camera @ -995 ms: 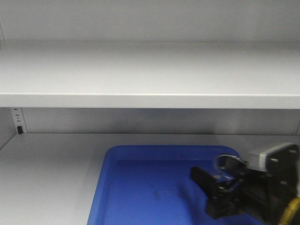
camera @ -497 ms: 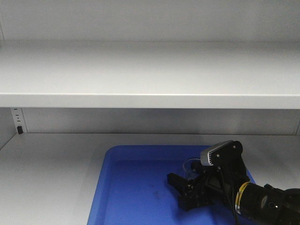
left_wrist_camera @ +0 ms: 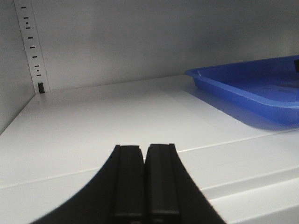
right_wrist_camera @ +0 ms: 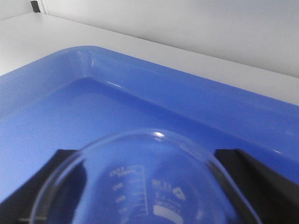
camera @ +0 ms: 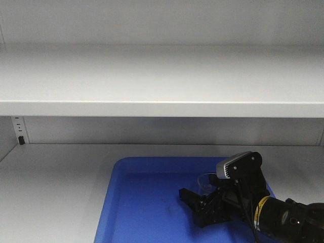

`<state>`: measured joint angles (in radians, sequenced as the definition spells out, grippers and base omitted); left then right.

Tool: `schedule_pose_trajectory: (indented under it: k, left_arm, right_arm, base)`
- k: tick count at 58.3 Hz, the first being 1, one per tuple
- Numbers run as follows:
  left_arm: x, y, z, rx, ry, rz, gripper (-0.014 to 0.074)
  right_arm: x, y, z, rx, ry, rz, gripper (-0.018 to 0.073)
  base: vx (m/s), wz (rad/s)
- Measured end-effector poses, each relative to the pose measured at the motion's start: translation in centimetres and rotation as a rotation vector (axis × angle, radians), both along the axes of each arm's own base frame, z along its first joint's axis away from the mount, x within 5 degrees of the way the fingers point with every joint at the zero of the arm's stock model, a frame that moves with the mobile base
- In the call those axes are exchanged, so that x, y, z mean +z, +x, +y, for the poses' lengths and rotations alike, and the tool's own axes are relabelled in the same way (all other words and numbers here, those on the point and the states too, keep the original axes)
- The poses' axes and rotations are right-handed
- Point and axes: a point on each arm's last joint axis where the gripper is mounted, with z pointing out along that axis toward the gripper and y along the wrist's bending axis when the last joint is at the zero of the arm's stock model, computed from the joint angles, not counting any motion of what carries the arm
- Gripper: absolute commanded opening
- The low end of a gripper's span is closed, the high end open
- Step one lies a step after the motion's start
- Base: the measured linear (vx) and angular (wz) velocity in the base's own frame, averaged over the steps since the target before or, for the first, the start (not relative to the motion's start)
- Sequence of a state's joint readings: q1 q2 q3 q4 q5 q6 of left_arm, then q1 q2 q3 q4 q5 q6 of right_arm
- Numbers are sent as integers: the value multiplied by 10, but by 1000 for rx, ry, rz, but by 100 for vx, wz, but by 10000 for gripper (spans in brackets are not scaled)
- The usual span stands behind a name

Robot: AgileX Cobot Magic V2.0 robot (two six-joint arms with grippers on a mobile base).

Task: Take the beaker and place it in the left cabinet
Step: 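Lower the held beaker onto the blue tray with the right gripper, then open the right gripper and withdraw it from the beaker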

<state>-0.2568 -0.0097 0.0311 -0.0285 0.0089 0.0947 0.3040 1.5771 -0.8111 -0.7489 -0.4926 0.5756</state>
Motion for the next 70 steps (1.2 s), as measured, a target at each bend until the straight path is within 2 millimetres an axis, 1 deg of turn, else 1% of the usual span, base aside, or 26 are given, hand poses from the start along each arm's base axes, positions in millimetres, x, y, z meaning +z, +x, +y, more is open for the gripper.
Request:
schedule_pose_trajectory:
  k: [4,9,19,27,31,33,36,38,39,41,43,47,53,65,70]
  left_arm:
    - [0,0,0,0,0,0,1]
    - [0,0,0,0,0,0,1]
    - [0,0,0,0,0,0,1]
    - [0,0,0,0,0,0,1]
    - [0,0,0,0,0,0,1]
    - [0,0,0,0,0,0,1]
    - [0,0,0,0,0,0,1]
    - [0,0,0,0,0,0,1]
    - [0,0,0,0,0,0,1]
    - [0,0,0,0,0,0,1]
    - [0,0,0,0,0,0,1]
    - [0,0,0,0,0,0,1]
    - [0,0,0,0,0,0,1]
    - [0,0,0,0,0,0,1]
    - [0,0,0,0,0,0,1]
  right_arm:
    - [1,0,0,-2,-2,0,658]
    - [6,-2,-2,-8,-3,-12,644]
    - [34,-14,-7,-23,9,-86,607]
    - [59,-27,-13,-44,16,-148,544]
    - [67,-32,-16,-59,13,-166,468]
    - [72,-35,-18,-69,10,-174,409]
    - [76,-41,-21,-82,14,-178,300]
    - [77,-45,-23,-92,18,-173,208]
    - [77,-47,-24,-96,21,-168,168]
    - [74,-52,-27,-108,20,-151,46]
    - [72,-58,-29,-117,17,-139,-16]
    - [65,-71,-35,-132,4,-119,-13]
    - [61,-97,-45,-149,-2,-124,-11]
    - [66,-148,-68,-229,-9,-185,-8]
    - [66,-164,-77,-266,-10,-205,-8]
  base:
    - [0,0]
    - [0,0]
    - [0,0]
    - [0,0]
    - [0,0]
    - [0,0]
    - [0,0]
    - [0,0]
    - [0,0]
    - [0,0]
    - [0,0]
    - [0,0]
    - [0,0]
    - [0,0]
    - [0,0]
